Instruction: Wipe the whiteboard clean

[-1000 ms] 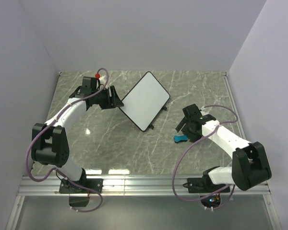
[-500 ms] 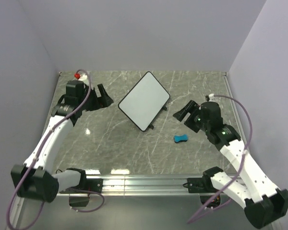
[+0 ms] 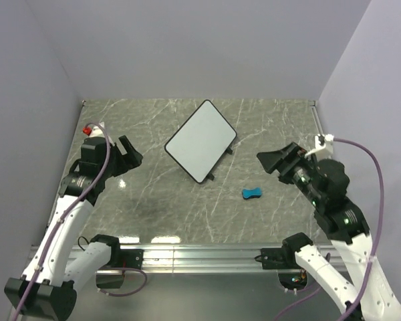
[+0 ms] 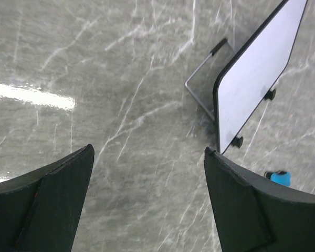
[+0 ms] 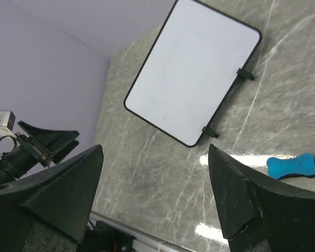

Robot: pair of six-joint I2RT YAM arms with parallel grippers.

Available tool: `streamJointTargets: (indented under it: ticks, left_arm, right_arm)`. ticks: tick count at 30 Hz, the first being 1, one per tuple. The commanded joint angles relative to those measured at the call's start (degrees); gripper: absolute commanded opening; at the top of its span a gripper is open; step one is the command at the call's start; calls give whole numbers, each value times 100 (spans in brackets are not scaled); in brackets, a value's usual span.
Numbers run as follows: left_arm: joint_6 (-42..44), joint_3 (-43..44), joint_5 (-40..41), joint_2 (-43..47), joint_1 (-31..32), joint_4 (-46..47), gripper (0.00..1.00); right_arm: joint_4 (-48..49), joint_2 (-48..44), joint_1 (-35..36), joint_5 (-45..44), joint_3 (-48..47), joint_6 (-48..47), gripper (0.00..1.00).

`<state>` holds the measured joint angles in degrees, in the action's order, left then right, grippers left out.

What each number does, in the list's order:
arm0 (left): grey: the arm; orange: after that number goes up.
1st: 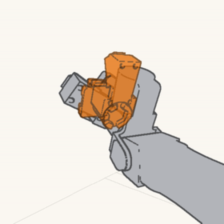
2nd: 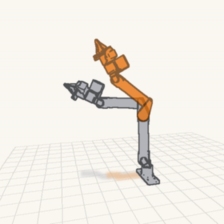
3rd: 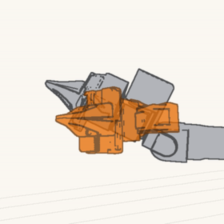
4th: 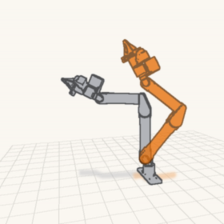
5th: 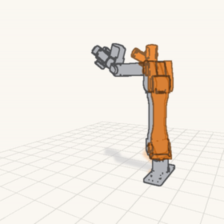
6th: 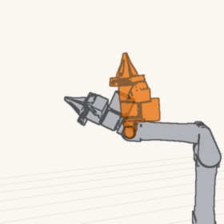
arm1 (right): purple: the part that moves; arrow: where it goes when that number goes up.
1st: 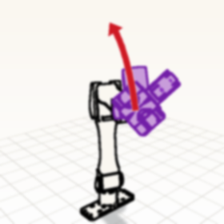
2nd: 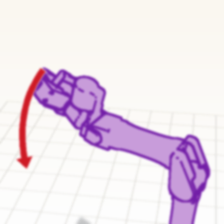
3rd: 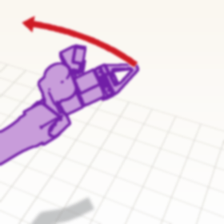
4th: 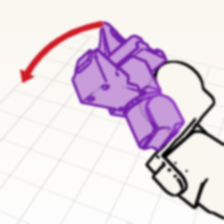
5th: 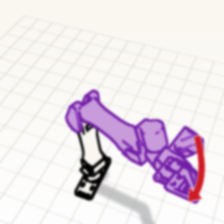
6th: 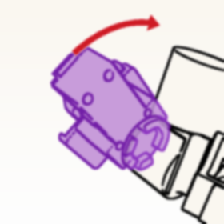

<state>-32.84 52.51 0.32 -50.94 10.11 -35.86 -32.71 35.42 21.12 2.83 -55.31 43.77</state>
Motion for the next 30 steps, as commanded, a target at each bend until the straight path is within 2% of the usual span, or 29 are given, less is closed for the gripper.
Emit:
streamJointTargets:
  ticks: [1,7,8,9,10,12,13,17,19,23,27,30]
  left_arm:
    - [-302,206,373,242,9,9,89]
    - [-100,628,487,338,9,-80,86]
    - [-82,681,539,374,9,-27,91]
    - [-82,795,714,418,9,34,91]
    - [-82,839,776,496,9,131,96]
    - [50,831,978,602,9,585,99]
    - [50,692,1327,707,9,763,99]
    - [716,41,1873,945,9,1931,99]
    - [735,-267,2086,989,9,2379,100]
    - [955,-724,1868,963,9,3145,98]
    - [982,-1058,1892,822,9,3471,99]
    - [955,-1469,1771,927,0,4181,99]
  right_arm:
    - [-42,-526,32,-413,266,-193,88]
    - [-587,-1054,32,-590,389,-413,89]
    - [-779,-1150,23,-695,415,-396,89]
    - [-859,-1203,32,-731,416,-387,89]
    - [-973,-1248,23,-740,424,-395,89]
    - [-1027,-1432,23,-696,468,-395,89]
    - [-1070,-1502,23,-687,494,-395,89]
    - [-1045,-1819,32,-696,757,-430,89]
    - [-1062,-1951,23,-766,828,-483,89]
    - [-1062,-2109,23,-854,1056,-588,88]
    - [-957,-2267,32,-1021,1136,-571,88]
    - [-904,-2382,32,-1232,1198,-448,88]
